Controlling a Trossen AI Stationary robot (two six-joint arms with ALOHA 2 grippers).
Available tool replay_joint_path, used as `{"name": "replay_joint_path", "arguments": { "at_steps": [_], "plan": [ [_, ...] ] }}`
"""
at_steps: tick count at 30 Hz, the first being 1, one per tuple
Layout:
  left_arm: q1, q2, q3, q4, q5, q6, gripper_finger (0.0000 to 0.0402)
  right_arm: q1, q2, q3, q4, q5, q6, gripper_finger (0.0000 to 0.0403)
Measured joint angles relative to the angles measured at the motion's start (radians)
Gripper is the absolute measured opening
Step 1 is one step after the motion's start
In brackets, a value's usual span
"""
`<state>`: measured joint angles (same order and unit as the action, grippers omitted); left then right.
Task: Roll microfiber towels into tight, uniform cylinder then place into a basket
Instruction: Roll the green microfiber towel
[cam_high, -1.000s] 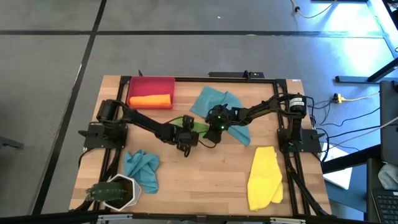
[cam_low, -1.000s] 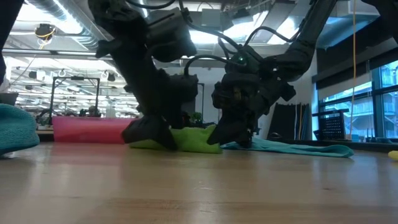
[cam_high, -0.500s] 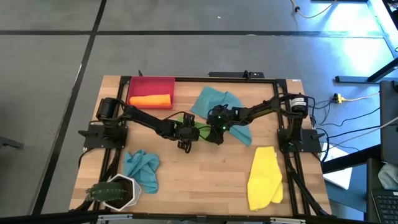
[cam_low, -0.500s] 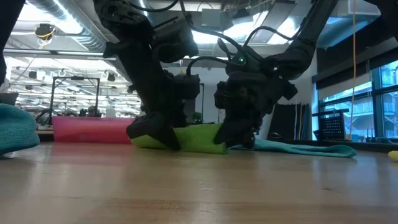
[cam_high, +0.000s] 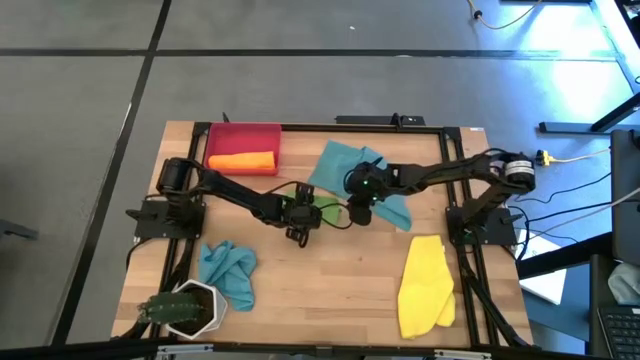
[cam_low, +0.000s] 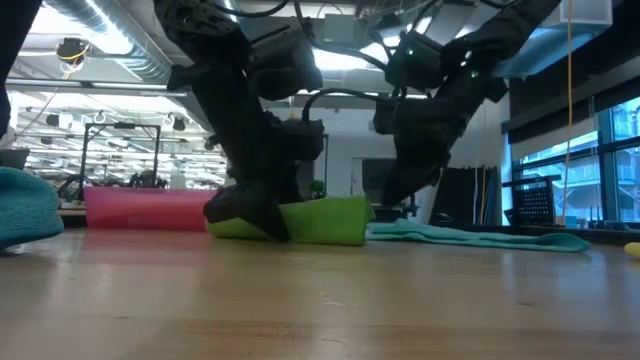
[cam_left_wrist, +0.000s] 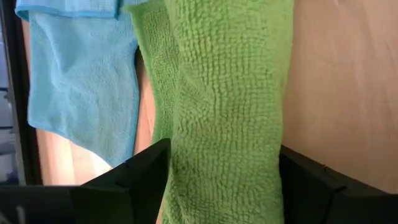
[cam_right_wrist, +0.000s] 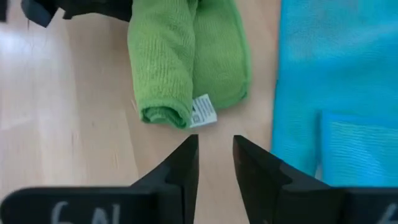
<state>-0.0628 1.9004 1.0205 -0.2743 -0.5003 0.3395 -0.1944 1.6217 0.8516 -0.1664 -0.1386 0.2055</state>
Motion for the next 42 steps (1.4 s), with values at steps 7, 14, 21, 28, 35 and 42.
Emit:
{"name": "replay_joint_path", "arguments": {
  "at_steps": [7, 14, 21, 28, 35, 42],
  "plan": [
    [-0.012, 0.006, 0.071, -0.117, -0.078, 0.031, 0.0253, 0.0, -0.033, 0.0, -0.006, 0.014, -0.01, 0.01],
    [-0.028, 0.008, 0.09, -0.145, -0.084, 0.007, 0.0257, 0.053, -0.033, -0.018, 0.198, 0.017, -0.121, 0.01],
    [-0.027, 0.006, 0.092, -0.14, -0.08, -0.022, 0.0258, 0.101, 0.07, -0.032, 0.427, 0.014, -0.151, 0.008],
    [-0.027, 0.004, 0.093, -0.132, -0.082, -0.025, 0.0257, 0.068, 0.19, -0.032, 0.528, 0.006, -0.131, 0.002],
    [-0.03, 0.003, 0.094, -0.13, -0.138, -0.019, 0.0257, 0.04, 0.238, -0.031, 0.543, 0.006, -0.127, 0.001],
    [-0.039, 0.002, 0.094, -0.137, -0.162, 0.001, 0.0257, 0.021, 0.274, -0.031, 0.546, 0.006, -0.105, 0.001]
  ]
}}
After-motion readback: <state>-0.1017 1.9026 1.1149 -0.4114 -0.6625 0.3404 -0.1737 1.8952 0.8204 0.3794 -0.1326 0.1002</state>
